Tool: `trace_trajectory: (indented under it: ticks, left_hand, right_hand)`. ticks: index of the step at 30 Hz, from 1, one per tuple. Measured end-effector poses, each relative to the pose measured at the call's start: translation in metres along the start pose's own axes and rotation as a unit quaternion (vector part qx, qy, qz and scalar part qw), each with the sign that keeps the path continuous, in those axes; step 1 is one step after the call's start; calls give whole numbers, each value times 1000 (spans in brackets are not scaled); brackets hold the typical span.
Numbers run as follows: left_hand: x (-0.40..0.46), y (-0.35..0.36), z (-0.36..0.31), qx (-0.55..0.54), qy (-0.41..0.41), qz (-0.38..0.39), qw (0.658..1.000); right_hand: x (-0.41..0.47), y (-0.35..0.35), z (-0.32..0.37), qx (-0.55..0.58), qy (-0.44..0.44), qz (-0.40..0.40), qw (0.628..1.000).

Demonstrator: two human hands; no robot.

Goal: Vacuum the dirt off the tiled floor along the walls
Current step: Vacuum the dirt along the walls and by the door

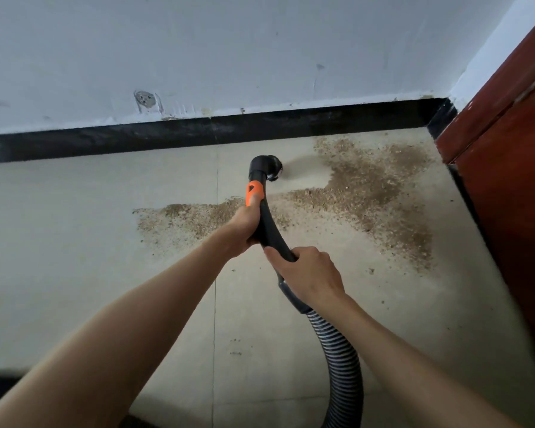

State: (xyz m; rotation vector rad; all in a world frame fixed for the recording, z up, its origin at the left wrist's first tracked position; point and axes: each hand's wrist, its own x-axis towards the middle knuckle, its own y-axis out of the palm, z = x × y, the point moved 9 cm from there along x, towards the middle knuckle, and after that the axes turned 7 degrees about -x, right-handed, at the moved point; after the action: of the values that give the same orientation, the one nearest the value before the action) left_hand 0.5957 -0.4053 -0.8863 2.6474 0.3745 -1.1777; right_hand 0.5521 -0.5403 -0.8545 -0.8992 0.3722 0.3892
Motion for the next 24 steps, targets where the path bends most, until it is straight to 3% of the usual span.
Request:
trace_trajectory:
  ticks: [9,24]
  left_hand:
    - [-34,-100,-6,-65,-8,-78,995]
    - [-52,-269,29,-211,1,-157,965]
  right_hand:
    - [-12,43,73,-56,-104,66,991]
    - [-25,152,185,-181,-171,109,962]
